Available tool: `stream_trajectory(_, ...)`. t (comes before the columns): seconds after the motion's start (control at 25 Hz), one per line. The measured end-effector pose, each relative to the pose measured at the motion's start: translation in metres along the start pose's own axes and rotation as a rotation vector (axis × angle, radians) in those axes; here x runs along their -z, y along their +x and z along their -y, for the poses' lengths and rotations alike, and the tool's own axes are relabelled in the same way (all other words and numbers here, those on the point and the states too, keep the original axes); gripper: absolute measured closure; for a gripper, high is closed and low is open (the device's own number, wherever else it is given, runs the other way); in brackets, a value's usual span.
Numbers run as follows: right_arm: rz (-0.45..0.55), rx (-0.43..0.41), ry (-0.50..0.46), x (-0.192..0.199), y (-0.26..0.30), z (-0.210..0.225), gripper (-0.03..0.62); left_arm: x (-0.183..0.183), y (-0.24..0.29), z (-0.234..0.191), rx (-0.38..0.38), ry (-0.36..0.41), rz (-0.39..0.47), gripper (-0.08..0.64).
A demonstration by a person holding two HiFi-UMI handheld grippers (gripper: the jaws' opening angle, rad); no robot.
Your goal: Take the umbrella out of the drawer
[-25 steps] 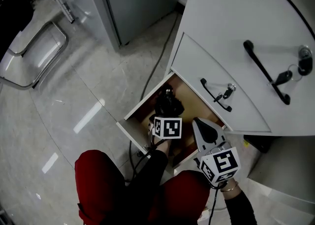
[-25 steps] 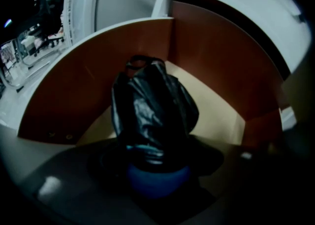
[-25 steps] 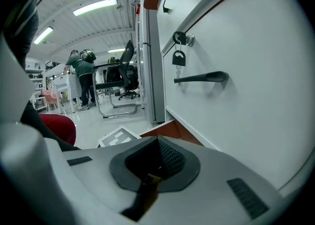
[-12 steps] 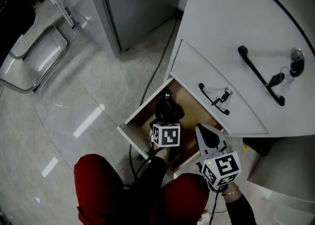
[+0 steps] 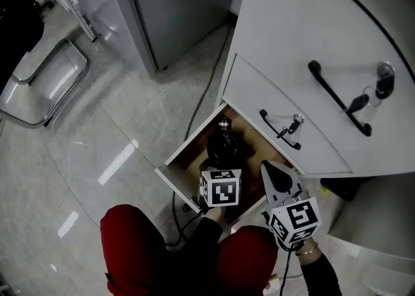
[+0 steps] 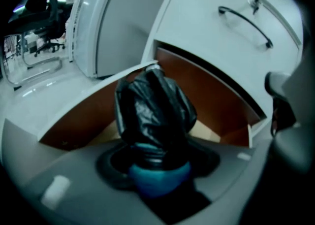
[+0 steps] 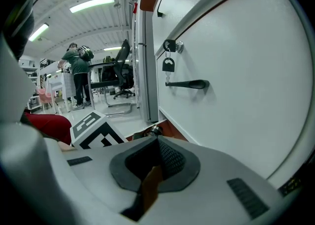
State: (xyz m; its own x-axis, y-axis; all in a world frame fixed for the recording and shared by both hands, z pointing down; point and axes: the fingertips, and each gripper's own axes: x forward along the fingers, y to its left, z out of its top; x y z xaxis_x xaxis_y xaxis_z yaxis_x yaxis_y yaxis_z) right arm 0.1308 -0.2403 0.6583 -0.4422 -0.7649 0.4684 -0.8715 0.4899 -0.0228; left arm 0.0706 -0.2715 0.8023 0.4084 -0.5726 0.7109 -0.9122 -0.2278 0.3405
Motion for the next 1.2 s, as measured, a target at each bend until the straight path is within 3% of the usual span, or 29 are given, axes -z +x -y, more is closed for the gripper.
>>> stream_trajectory(0.76, 0.061, 0.023, -0.019, -0.033, -0.013, -0.007, 0.594, -0.059, -0.079, 0.005, 0.051, 0.069, 0.197, 0.316)
stream_trajectory(1.2, 0.123, 0.056, -0.002, -0.061, -0.030, -0.011, 0.594, -0.100, -0.129, 0.014, 0.109, 0.231, 0.306, 0.316)
